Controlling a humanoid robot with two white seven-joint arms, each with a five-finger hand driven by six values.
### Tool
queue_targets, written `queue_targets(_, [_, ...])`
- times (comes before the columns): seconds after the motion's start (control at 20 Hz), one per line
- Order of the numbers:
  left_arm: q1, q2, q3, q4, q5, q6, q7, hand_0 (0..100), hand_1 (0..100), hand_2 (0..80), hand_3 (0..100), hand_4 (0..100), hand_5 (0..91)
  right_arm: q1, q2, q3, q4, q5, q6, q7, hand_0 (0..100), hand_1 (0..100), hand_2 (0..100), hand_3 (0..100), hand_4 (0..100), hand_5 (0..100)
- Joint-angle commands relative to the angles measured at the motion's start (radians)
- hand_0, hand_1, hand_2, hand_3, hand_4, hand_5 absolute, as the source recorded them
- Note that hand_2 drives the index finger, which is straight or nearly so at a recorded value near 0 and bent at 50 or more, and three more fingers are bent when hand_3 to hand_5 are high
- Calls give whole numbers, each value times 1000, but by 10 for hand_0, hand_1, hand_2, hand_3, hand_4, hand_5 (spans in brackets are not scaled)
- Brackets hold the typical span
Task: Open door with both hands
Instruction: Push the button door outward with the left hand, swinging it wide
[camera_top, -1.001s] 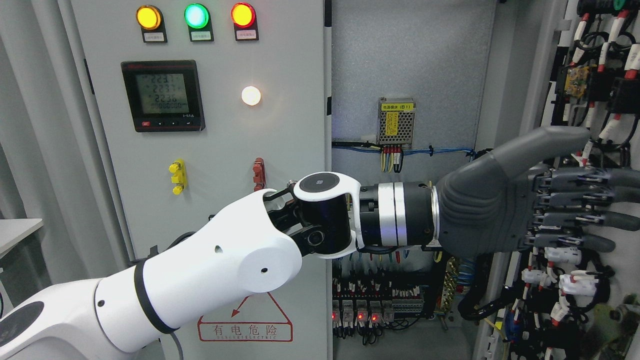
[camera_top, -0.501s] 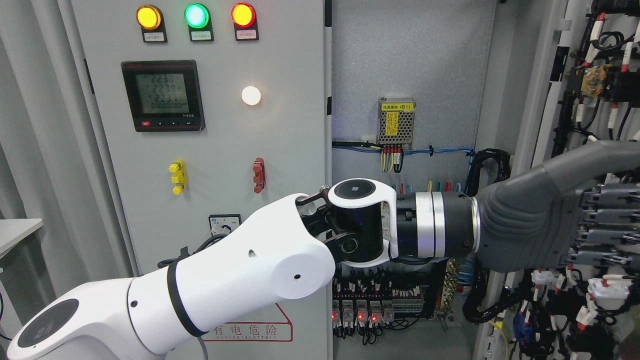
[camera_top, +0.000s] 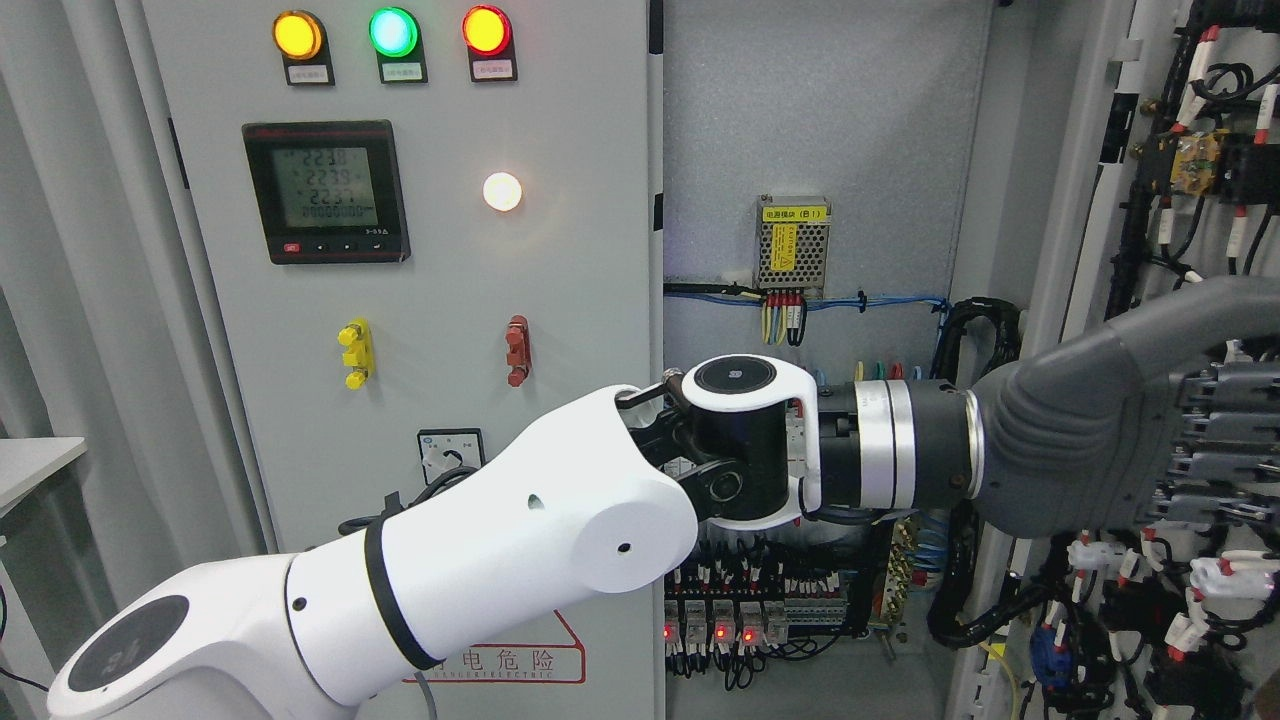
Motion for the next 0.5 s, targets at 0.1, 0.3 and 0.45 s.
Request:
queue_targets(0.1, [-1,-23,0,39,0,-1,0,291,0,28,29,35,0,-21,-5,5,34,0,0,0,219,0,0,0,0,0])
queue_targets(0.3, [-4,-23,27,-6,-3,2,3,290,0,28,29,34,0,-21,-5,5,34,0,0,0,219,0,0,0,0,0])
queue_targets(0.45, [-4,2,70,-43,-3,5,32,291,0,28,29,33,0,-21,-5,5,34,0,0,0,219,0,0,0,0,0])
